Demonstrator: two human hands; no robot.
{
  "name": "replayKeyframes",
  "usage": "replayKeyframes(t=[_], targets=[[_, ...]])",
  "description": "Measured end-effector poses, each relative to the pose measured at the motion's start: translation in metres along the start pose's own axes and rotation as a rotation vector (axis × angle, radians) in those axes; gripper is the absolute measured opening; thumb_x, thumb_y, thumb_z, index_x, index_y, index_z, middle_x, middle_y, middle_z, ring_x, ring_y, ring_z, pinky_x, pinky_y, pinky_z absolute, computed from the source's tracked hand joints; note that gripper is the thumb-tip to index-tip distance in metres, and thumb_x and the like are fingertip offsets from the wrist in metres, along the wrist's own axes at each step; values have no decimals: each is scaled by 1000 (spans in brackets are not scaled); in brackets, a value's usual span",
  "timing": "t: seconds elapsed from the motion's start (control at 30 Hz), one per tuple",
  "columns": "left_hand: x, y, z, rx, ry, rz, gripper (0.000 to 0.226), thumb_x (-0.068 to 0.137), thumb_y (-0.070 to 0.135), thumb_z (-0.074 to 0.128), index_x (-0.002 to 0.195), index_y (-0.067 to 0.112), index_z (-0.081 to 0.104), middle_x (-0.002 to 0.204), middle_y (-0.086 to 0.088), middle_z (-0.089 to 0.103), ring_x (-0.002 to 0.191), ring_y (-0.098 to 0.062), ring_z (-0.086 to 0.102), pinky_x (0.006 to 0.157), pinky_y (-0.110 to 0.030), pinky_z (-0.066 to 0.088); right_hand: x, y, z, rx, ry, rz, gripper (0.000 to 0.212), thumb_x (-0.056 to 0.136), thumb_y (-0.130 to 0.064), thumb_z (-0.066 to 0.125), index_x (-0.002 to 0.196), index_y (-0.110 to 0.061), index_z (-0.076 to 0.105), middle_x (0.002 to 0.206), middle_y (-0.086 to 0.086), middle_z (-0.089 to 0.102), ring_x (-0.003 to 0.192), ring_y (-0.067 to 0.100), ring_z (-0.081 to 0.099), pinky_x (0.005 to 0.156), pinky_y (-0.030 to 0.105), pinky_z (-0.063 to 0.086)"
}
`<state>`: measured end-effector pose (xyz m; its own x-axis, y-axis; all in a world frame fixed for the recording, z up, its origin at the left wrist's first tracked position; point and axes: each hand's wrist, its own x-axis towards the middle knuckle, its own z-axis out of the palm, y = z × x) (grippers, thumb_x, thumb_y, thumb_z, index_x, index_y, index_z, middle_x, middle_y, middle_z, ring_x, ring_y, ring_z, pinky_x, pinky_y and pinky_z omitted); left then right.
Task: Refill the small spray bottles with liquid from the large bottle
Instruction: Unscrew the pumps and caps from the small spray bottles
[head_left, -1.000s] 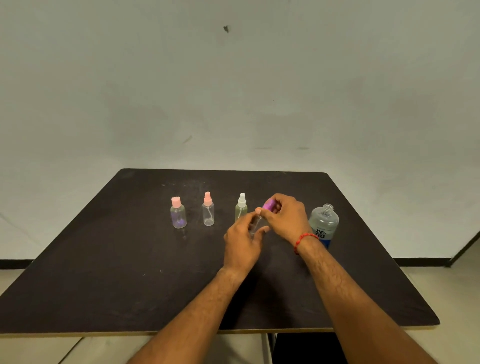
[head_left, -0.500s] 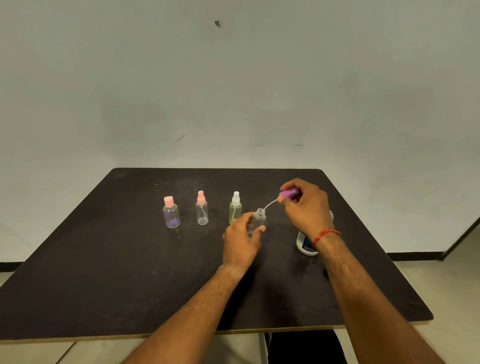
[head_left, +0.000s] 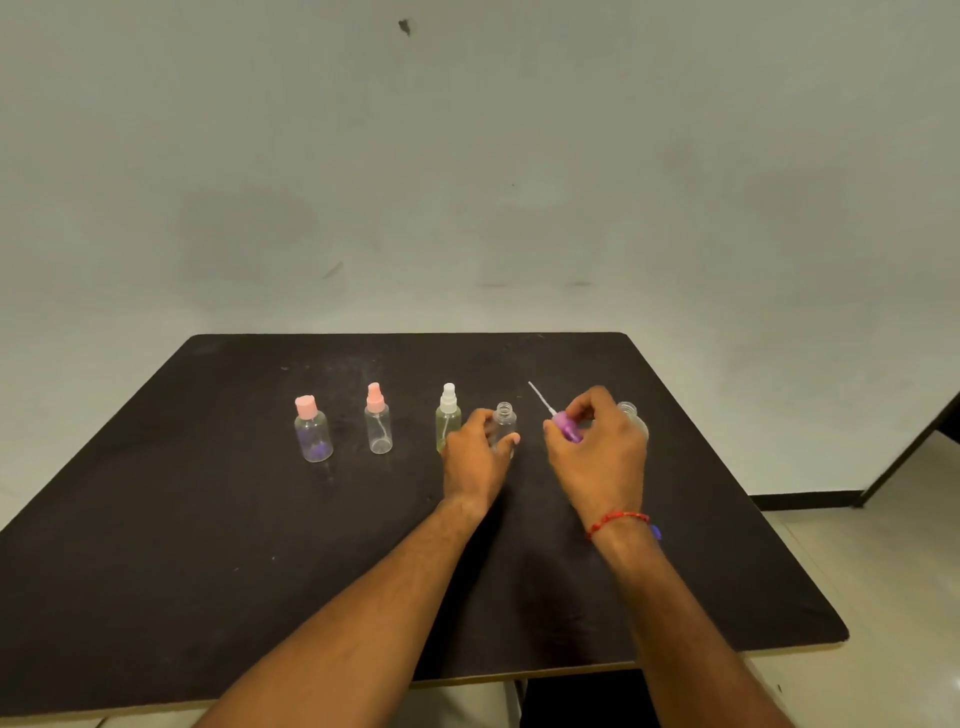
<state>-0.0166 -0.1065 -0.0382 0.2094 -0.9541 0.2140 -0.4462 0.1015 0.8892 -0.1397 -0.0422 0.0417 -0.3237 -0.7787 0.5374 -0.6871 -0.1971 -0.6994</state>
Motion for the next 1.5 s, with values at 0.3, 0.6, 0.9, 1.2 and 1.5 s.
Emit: replayKeyframes(t=[0.3,0.6,0.9,1.2,1.5], targets=[[9,-8,6,-45,-3,-45,32,82,20,81,111,15,67,108,-2,74,98,-11,70,82,-17,51,-38,23,55,3,-96,134,27,80,-13,74,82,-20,48,82,-6,51,70,6,50,59,12,38],[14,-13,11,-32,4,-23,35,83,18,80,115,15,67,113,-1,73,104,-11,69,92,-26,56,-26,48,90,-64,-110,198,20,84,-7,66,87,-16,48,89,-1,50,74,13,50,66,31,48],[9,-24,15,-11,28,-29,26,84,9,75,109,17,71,103,3,75,93,-1,68,87,-17,55,-11,66,108,-224,-192,99,12,86,-15,65,84,-17,53,88,2,58,84,20,51,72,30,42],[7,-19,19,-5,19,-29,32,86,10,75,117,14,69,108,5,73,92,5,61,80,-2,44,-13,71,108,-211,-198,87,16,88,-19,64,94,-16,49,96,4,52,89,20,51,79,30,44],[-8,-15,4,9,64,30,36,86,15,77,121,16,68,113,2,73,95,5,60,89,-16,52,-22,63,98,-170,-203,66,31,82,-16,72,101,-17,47,104,4,47,91,21,53,80,34,50]])
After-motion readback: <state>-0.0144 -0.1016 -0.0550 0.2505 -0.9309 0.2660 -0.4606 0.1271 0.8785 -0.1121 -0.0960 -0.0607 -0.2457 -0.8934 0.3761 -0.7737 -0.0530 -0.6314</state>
